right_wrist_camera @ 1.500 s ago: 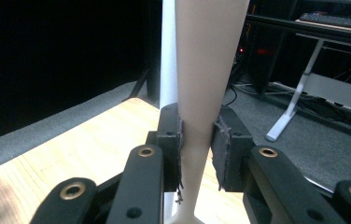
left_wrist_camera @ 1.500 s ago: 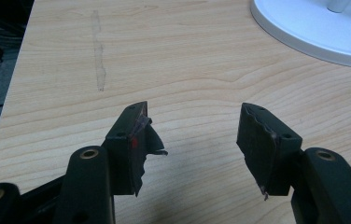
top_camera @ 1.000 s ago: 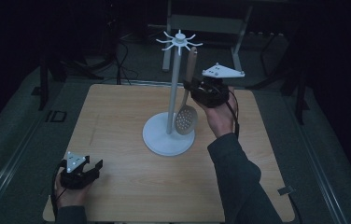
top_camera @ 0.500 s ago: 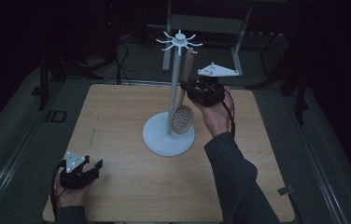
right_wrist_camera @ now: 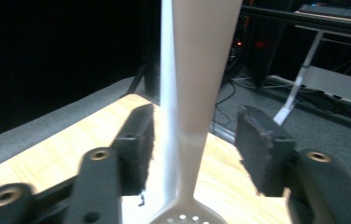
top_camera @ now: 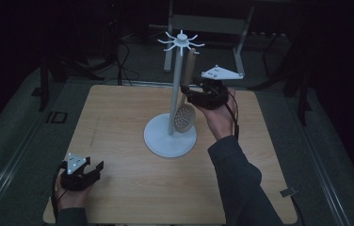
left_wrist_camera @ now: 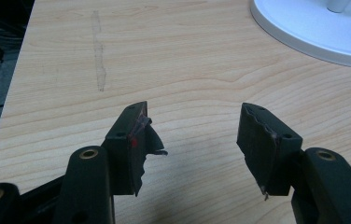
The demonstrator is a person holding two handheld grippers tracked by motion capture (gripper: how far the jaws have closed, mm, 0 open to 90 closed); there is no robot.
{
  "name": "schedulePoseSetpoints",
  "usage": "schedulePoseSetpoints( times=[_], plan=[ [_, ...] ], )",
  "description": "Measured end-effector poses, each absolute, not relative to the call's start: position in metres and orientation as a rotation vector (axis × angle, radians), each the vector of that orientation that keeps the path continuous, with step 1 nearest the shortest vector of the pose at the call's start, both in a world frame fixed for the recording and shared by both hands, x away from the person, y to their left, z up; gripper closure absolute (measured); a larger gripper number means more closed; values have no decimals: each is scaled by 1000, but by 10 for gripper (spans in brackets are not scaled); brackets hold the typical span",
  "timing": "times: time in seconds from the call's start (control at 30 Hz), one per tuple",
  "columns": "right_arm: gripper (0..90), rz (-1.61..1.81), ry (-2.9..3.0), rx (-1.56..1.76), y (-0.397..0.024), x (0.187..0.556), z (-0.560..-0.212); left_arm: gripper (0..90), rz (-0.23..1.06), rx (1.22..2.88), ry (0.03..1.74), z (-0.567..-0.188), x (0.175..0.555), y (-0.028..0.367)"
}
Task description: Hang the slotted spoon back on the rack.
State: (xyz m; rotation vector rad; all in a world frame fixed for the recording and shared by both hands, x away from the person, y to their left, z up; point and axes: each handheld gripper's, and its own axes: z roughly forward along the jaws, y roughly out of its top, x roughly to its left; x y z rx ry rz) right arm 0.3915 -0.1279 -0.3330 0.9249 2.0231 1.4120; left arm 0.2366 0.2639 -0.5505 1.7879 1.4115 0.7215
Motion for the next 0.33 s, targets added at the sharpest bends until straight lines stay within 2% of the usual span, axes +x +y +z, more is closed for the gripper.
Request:
schedulePoseSetpoints(
  times=[0.17, 0.33],
  plan=[
    [338, 1390, 2009, 937, -131, 388, -332, 435, 723, 1790, 1409, -551, 237, 264],
    [300, 1365, 2008, 930, -138, 382, -335, 435, 721, 1787, 1412, -551, 237, 264]
  ],
)
